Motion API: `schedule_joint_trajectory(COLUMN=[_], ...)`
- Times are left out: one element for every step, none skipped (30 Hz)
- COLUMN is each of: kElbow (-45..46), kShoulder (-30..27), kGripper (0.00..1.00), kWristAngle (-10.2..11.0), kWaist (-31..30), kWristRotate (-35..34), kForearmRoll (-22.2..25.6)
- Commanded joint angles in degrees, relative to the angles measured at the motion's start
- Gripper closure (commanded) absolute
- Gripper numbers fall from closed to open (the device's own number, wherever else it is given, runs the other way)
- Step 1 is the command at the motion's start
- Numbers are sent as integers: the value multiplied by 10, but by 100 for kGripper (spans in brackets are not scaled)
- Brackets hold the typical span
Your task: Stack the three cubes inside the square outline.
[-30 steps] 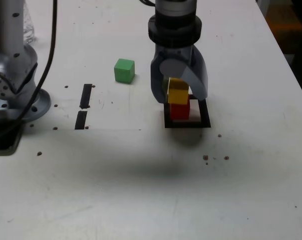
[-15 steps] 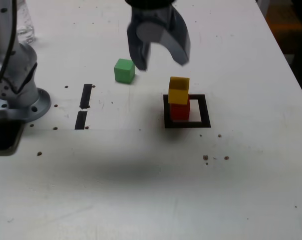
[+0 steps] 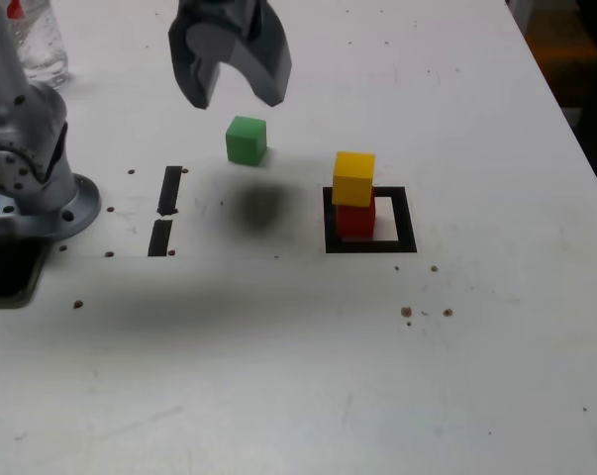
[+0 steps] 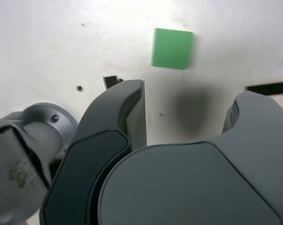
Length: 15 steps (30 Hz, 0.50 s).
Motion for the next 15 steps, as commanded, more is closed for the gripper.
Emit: schedule_joint_trajectory(kElbow=[14, 20, 31, 39, 45, 53, 59, 63, 69, 75, 85, 93, 97, 102, 104], kShoulder=[-4, -5, -6, -7, -8, -9, -9, -9, -9, -9, -9, -10, -10, -10, -10], kGripper=[23, 23, 21, 20, 19, 18, 17, 16, 14, 13, 10, 8, 7, 6, 6], kWristAngle=[1, 2, 3, 4, 5, 6, 7, 7, 9, 10, 15, 21, 24, 29, 31], kWaist=[2, 2, 2, 2, 2, 3, 3, 4, 4, 4, 6, 9, 12, 18, 22], kWristRotate=[5, 6, 9, 11, 13, 19, 24, 28, 37, 47, 63, 76, 82, 88, 91], kForearmRoll=[-11, -15, -25, -32, -38, -47, -55, -60, -69, -77, -88, -97, -101, -106, -110])
